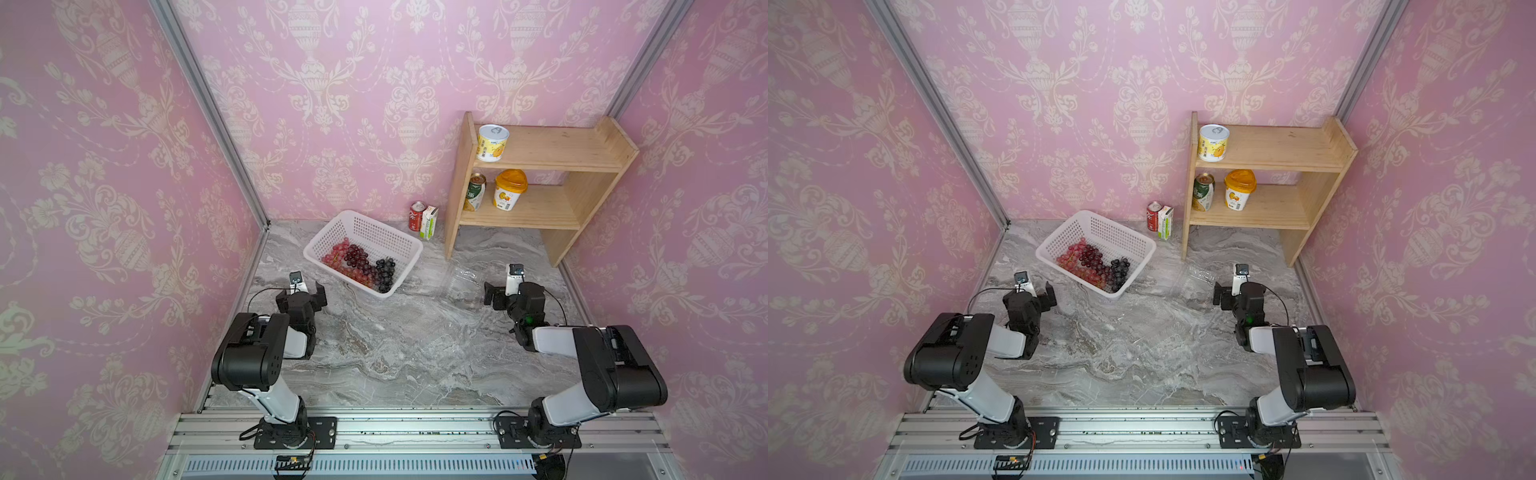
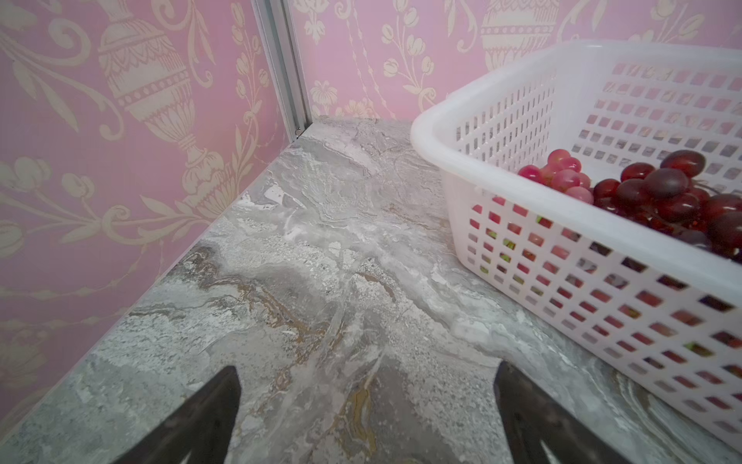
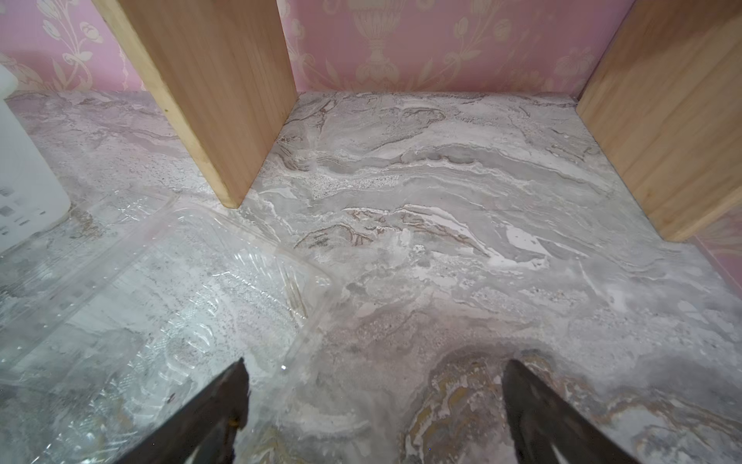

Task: Pack grapes into containers
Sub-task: Pick up the grape from the basket.

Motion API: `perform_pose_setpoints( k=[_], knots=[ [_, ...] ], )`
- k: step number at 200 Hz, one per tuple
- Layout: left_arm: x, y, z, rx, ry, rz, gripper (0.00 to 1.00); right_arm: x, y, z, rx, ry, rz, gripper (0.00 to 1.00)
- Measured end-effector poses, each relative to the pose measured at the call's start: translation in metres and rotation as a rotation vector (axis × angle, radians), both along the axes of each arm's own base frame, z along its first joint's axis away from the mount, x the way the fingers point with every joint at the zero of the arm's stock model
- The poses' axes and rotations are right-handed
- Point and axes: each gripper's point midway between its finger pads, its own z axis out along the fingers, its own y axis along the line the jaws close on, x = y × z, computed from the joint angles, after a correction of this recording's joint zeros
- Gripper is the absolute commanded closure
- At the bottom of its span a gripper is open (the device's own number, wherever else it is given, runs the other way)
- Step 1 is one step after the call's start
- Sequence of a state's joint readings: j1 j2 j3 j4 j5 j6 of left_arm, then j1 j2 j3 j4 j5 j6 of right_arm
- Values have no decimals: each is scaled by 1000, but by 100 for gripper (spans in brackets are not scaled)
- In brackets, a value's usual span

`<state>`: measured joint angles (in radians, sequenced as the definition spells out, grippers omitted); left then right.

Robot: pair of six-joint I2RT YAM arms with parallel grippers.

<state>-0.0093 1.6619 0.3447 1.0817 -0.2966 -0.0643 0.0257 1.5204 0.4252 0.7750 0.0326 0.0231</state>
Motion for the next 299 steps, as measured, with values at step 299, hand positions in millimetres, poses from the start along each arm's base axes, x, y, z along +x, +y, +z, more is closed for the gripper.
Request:
perform_pose_setpoints(
  k=[299],
  knots=[
    [-24, -7, 200, -107, -305, 7, 1, -29, -19, 130, -31, -107, -223, 0]
  ],
)
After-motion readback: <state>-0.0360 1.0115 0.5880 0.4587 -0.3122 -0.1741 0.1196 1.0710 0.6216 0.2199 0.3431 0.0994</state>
